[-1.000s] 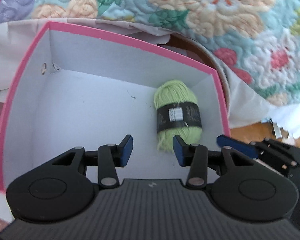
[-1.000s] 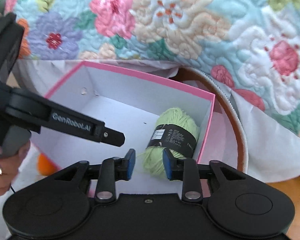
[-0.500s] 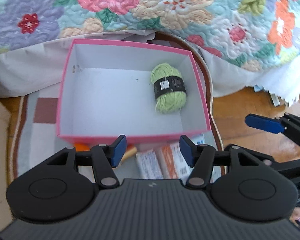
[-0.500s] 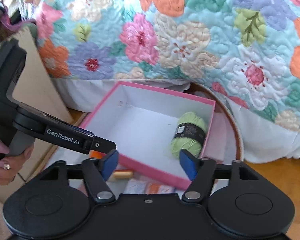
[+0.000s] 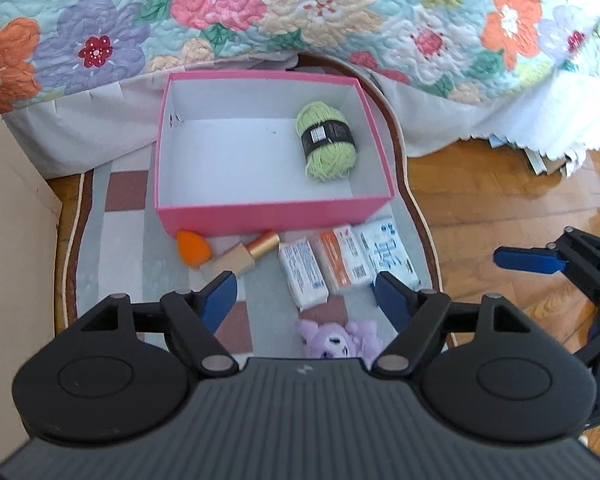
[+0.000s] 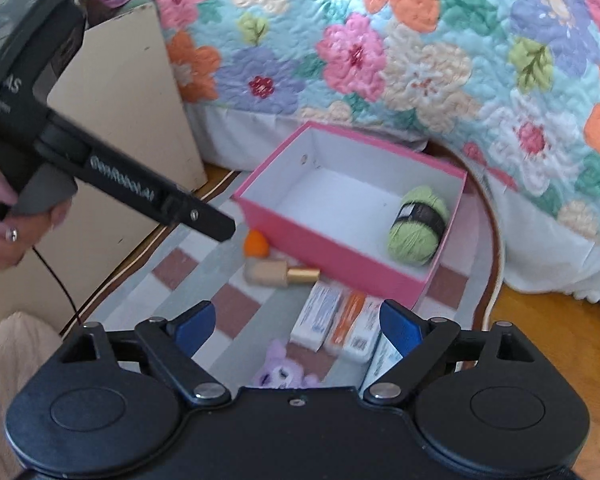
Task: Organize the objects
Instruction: 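Move the left tool to the purple plush toy and close on it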
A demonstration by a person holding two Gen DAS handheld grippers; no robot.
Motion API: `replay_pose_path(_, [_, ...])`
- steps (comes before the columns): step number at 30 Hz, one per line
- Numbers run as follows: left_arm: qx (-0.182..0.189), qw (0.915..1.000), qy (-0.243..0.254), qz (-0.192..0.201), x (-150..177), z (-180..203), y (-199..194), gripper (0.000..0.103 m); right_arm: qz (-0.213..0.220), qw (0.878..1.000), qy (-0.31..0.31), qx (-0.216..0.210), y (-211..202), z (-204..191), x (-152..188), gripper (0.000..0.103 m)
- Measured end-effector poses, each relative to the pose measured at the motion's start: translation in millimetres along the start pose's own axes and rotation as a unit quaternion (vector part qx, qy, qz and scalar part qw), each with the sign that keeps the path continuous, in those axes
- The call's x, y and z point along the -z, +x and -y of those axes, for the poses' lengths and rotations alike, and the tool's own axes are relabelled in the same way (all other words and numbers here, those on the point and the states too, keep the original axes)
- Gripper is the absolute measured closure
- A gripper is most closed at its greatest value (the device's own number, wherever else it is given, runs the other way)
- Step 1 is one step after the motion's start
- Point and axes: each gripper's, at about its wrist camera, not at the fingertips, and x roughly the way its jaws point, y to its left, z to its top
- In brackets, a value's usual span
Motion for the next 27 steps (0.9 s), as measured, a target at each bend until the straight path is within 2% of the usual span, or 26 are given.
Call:
replay_pose_path(9, [-0.011, 0.9999, 0.000, -0.007, 39.5, 3.1, 14.1, 0.026, -0.016, 0.999, 0.000, -0.029, 16.9, -5.6, 48.0, 0.011])
replay_pose_path(15, [0.013, 0.9995, -0.020, -0.018, 62.1, -5.3, 40.8, 0.026, -0.012, 0.999, 0.007, -0.031, 35.4, -6.7, 73.1, 0.011])
replay_pose_path(23, [0.023, 0.9989, -0.028, -0.031, 83.1, -15.4, 91.6, 0.026, -0.009, 1.000, -0.001, -0.003, 78.6, -4.4, 102.7, 0.011])
replay_pose_path(27, [0.027, 0.9983, -0.041, -0.033, 92.9, -21.3, 111.2, 0.026, -0.015, 1.000, 0.000, -0.001, 102.1, -0.2, 118.5, 0.011])
